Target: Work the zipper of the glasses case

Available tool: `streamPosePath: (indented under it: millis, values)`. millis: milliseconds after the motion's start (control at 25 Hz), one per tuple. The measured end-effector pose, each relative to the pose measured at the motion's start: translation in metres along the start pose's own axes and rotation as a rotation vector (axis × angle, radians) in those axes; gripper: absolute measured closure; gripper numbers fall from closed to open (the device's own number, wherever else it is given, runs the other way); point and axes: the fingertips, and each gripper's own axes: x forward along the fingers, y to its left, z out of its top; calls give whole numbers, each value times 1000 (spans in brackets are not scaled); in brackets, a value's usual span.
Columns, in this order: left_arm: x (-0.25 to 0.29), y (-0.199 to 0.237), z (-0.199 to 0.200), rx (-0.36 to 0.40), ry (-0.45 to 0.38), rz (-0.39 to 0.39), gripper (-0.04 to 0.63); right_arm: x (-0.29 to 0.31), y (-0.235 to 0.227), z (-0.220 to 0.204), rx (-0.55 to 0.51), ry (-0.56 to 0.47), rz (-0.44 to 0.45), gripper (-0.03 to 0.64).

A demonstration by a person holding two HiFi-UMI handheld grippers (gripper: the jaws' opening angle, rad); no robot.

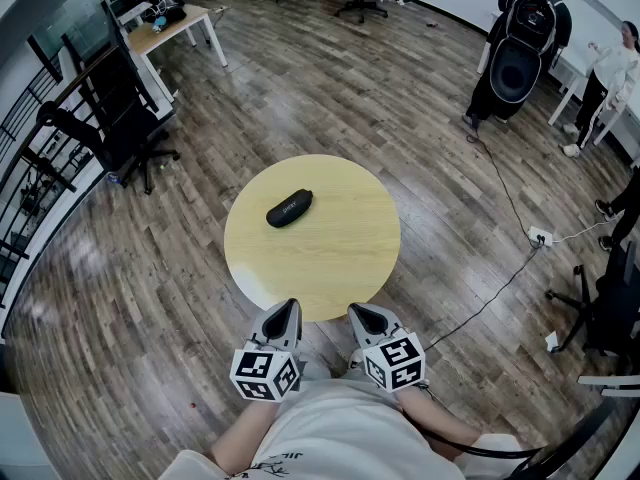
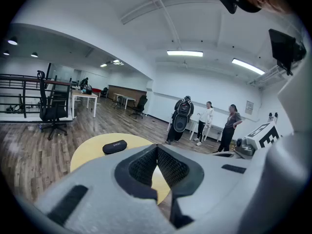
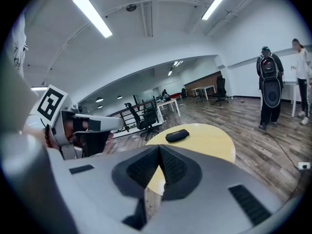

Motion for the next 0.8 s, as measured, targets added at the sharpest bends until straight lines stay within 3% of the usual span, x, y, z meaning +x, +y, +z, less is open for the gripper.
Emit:
streamPosePath:
  millis: [320,640,800]
  values:
    - [40,10,6,12,22,-10,589,36,-34,10,45,23,7,617]
    - [97,79,39,-29,6,-56,589,108,-43,51,-26,36,-27,617]
    - [111,117,62,-8,-16,-78,589,148,-36,77,-34,27,-44,617]
